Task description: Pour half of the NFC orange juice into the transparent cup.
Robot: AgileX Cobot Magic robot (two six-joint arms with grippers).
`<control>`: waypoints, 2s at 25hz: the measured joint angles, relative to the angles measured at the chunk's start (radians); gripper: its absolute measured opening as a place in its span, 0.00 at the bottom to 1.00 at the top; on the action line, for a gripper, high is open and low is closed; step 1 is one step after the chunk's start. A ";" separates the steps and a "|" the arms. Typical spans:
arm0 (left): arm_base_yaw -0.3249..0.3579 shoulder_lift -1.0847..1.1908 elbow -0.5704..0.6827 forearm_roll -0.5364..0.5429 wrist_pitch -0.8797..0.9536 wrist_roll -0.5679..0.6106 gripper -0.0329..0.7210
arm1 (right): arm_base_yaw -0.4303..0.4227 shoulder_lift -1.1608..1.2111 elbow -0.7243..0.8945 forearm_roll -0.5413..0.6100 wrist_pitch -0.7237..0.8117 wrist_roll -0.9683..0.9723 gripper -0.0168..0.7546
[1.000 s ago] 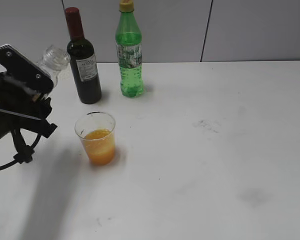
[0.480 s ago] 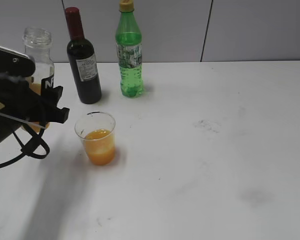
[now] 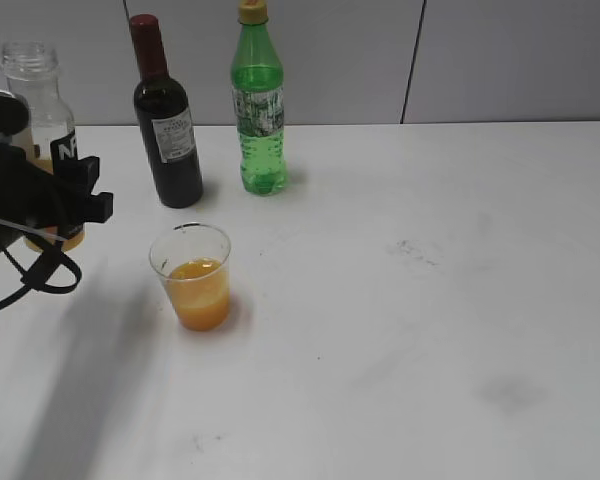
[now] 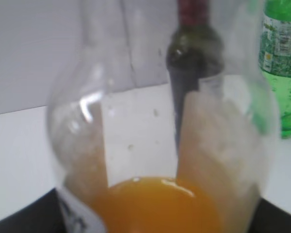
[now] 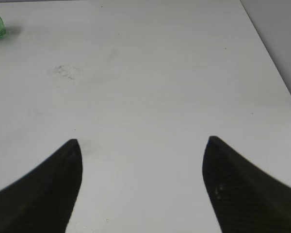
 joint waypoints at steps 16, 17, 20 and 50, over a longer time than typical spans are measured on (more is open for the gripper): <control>0.316 0.279 -0.060 0.508 -0.207 -0.450 0.67 | 0.000 0.000 0.000 0.000 0.000 0.000 0.79; 0.317 0.303 -0.082 0.513 -0.217 -0.453 0.67 | 0.000 0.000 0.000 0.000 0.000 0.000 0.79; 0.317 0.381 -0.150 0.518 -0.248 -0.454 0.67 | 0.000 0.000 0.000 0.000 0.000 0.000 0.79; 0.419 0.623 -0.361 0.553 -0.357 -0.458 0.93 | 0.000 0.000 0.000 0.000 0.000 0.000 0.79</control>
